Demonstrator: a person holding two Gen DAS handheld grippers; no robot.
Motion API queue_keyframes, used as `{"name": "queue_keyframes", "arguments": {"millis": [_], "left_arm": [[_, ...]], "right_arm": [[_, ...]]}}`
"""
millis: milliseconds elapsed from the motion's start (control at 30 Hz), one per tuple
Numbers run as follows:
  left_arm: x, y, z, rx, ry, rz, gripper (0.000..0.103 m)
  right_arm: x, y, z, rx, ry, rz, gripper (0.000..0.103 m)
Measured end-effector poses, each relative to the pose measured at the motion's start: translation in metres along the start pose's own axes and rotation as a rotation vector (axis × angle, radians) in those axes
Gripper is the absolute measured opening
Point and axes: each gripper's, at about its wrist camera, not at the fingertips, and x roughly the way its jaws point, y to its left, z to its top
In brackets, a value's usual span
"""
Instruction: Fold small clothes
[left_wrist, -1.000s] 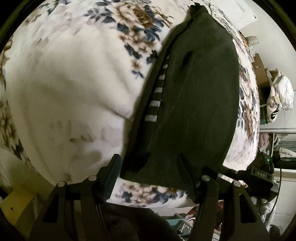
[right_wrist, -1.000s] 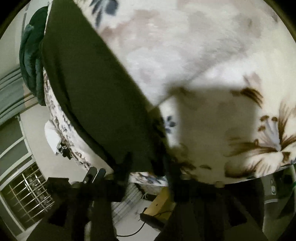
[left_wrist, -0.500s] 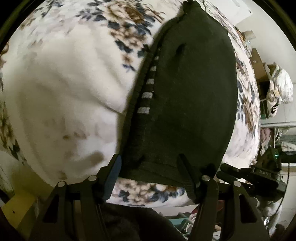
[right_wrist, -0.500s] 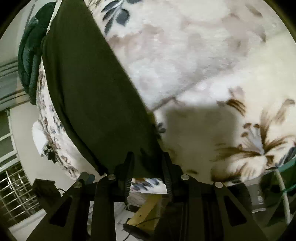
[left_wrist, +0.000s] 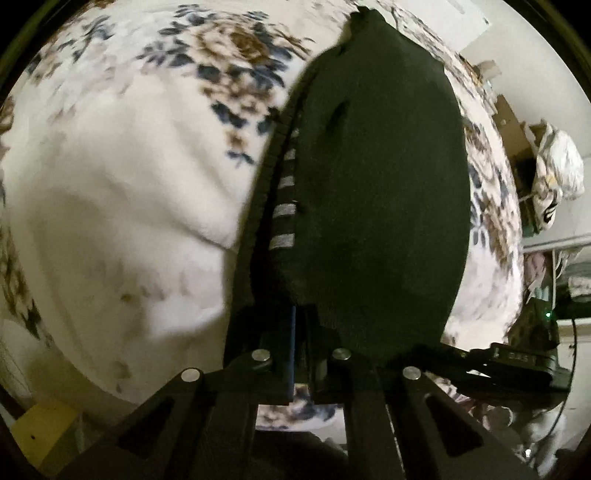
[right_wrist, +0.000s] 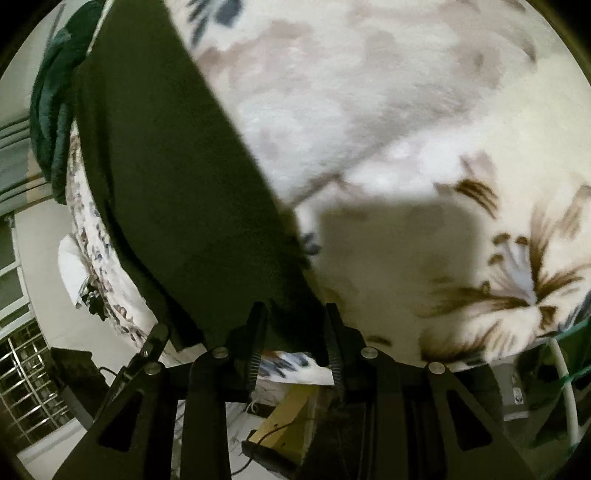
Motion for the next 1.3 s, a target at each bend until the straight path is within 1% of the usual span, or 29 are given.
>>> {"name": "queue_keyframes", "arguments": {"millis": [33, 133, 233, 333, 433, 500, 600, 633, 667, 700, 767, 800, 833, 867, 900, 933, 967, 1033, 1067, 1100, 1133, 1167, 1233, 1267, 1300], "left_arm": [[-0.002, 0.002, 0.000, -0.007, -0.001, -0.002, 0.002], [-0.011, 0.012, -0.001, -0.036, -0.009, -0.012, 0.002], [-0.017, 0.015, -0.004, -0.056, -0.010, -0.020, 0.002], [-0.014, 0.019, -0.007, -0.077, 0.004, -0.018, 0.002], [-0.015, 0.027, -0.009, -0.096, 0.012, -0.012, 0.000], [-0.020, 0.031, -0.009, -0.110, 0.007, -0.012, 0.000], [-0.026, 0.037, -0.010, -0.095, 0.010, -0.008, 0.000], [-0.025, 0.036, -0.009, -0.086, 0.019, -0.017, 0.000], [-0.022, 0.036, -0.008, -0.077, 0.034, -0.038, 0.000], [-0.019, 0.035, -0.006, -0.079, 0.043, -0.060, 0.001], [-0.013, 0.033, 0.001, -0.083, 0.063, -0.096, 0.015], [-0.012, 0.031, 0.004, -0.084, 0.067, -0.105, 0.036], [-0.010, 0.029, 0.009, -0.086, 0.055, -0.141, 0.057], [-0.009, 0.030, 0.011, -0.088, 0.043, -0.164, 0.062], [-0.003, 0.030, 0.015, -0.094, 0.027, -0.186, 0.064], [0.001, 0.029, 0.018, -0.097, 0.028, -0.199, 0.064], [0.014, 0.029, 0.022, -0.097, 0.044, -0.217, 0.064], [0.034, 0.027, 0.027, -0.086, 0.067, -0.227, 0.064], [0.048, 0.025, 0.029, -0.072, 0.091, -0.225, 0.064], [0.055, 0.024, 0.030, -0.065, 0.097, -0.225, 0.064], [0.058, 0.021, 0.030, -0.054, 0.088, -0.234, 0.064], [0.058, 0.019, 0.030, -0.047, 0.082, -0.232, 0.064], [0.055, 0.011, 0.025, 0.000, 0.070, -0.210, 0.064], [0.054, 0.009, 0.023, 0.016, 0.069, -0.200, 0.062], [0.053, 0.006, 0.021, 0.036, 0.075, -0.179, 0.053]], "right_arm": [[-0.002, 0.002, -0.001, -0.014, -0.015, -0.010, 0.005], [-0.004, 0.011, -0.007, -0.047, -0.022, -0.085, 0.003], [-0.009, 0.012, -0.014, -0.060, 0.003, -0.129, 0.002], [-0.014, 0.007, -0.019, -0.054, 0.017, -0.170, 0.001], [-0.018, 0.002, -0.019, -0.038, 0.022, -0.174, 0.001], [-0.021, 0.003, -0.020, -0.026, 0.036, -0.152, 0.001], [-0.026, 0.006, -0.025, -0.046, 0.052, -0.138, 0.001], [-0.025, 0.007, -0.026, -0.056, 0.053, -0.141, 0.001], [-0.024, 0.008, -0.025, -0.085, 0.038, -0.173, 0.002], [-0.021, 0.011, -0.023, -0.122, 0.025, -0.208, 0.002], [-0.014, 0.013, -0.016, -0.149, 0.043, -0.194, 0.003], [-0.013, 0.013, -0.012, -0.158, 0.047, -0.187, 0.007], [-0.013, 0.014, -0.009, -0.168, 0.047, -0.180, 0.012], [-0.015, 0.013, -0.006, -0.175, 0.047, -0.166, 0.025], [-0.017, 0.010, -0.003, -0.167, 0.042, -0.149, 0.035], [-0.019, 0.005, 0.000, -0.148, 0.035, -0.122, 0.052], [-0.020, -0.002, 0.004, -0.117, 0.030, -0.086, 0.058], [-0.018, -0.010, 0.011, -0.081, 0.030, -0.040, 0.058], [-0.013, -0.015, 0.016, -0.065, 0.034, -0.016, 0.058], [-0.007, -0.018, 0.020, -0.054, 0.036, 0.003, 0.058], [0.001, -0.019, 0.025, -0.048, 0.042, 0.038, 0.058], [0.005, -0.019, 0.027, -0.046, 0.043, 0.053, 0.061], [0.011, -0.013, 0.028, -0.047, 0.021, 0.084, 0.062], [0.014, -0.008, 0.028, -0.056, 0.020, 0.090, 0.062], [0.017, -0.002, 0.028, -0.065, 0.023, 0.087, 0.062]]}}
